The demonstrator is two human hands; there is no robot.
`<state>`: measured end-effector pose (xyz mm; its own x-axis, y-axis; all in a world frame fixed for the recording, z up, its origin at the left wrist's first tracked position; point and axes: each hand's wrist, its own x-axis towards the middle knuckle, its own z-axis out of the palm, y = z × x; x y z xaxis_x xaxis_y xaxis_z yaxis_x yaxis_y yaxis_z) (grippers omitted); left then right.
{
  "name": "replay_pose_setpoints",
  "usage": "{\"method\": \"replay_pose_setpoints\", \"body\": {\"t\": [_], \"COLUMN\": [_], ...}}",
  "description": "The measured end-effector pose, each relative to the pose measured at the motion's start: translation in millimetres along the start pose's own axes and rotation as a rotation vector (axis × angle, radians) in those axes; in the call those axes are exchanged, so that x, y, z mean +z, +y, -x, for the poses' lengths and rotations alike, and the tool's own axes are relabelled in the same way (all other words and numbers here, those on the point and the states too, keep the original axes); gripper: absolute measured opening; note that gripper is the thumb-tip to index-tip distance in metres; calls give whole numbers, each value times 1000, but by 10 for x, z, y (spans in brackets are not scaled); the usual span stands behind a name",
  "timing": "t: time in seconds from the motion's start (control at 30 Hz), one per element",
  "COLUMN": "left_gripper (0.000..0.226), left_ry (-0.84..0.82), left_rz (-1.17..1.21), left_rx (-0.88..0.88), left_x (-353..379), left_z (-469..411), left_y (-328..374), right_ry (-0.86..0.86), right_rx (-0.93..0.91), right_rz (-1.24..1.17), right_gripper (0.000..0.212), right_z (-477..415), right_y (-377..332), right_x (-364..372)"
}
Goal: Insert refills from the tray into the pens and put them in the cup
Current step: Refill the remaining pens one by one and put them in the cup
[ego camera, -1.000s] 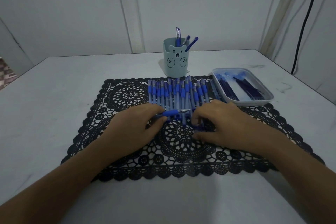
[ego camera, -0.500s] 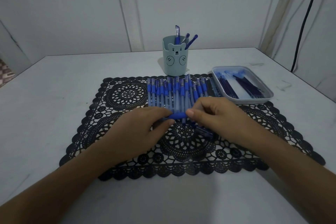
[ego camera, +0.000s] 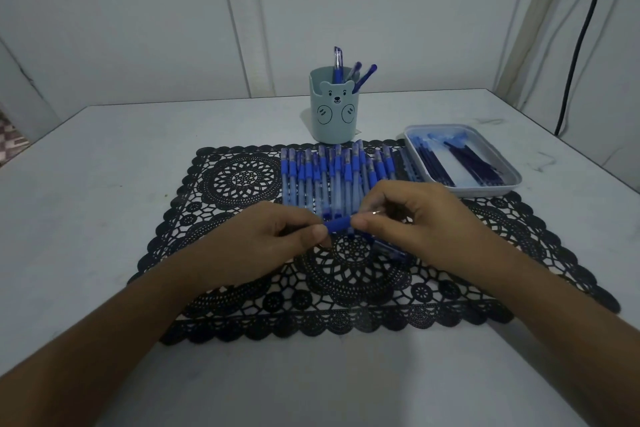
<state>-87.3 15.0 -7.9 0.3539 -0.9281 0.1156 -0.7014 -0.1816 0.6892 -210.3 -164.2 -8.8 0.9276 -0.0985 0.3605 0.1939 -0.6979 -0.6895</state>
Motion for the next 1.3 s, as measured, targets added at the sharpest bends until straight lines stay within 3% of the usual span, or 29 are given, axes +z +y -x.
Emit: {"method": "replay_pose_setpoints", "body": {"t": [0.13,0.3,0.43,0.57,0.67,0.83,1.0,1.13,1.3], "left_gripper": [35,25,24,31,37,40,36,33,20], "left_ry": [87,117,103,112,116,114,122,112,125], "left_rz": [-202,-301,-316,-347,-338,-375,-342,-295,-176], "left_rx": [18,0,8,23,38,46,39,7,-100], "left_x": [50,53,58,51,46,63,64,65,12], "left_z": [7,3,14,8,4,-1,4,0,-25], "left_y": [33,-18,-15,-15,-27,-34,-21,3,-50], "right_ry": [-60,-106,-78,-98,-72,-92,-89,-52,66], "right_rx": [133,131,175,150,168,176,215,197,153], "right_rz": [-6,0,-3,-36,-41,-56,-46,-112,-133], "right_gripper": [48,4,28,6,21,6,30,11,17], "right_z": [-9,-7,-19,-22,-18,-18,-26,-25,-47], "right_y": [26,56,33,56,44,34,-2,20,63], "right_x": [2,-2,-1,-2,4,4,16,23,-24]}}
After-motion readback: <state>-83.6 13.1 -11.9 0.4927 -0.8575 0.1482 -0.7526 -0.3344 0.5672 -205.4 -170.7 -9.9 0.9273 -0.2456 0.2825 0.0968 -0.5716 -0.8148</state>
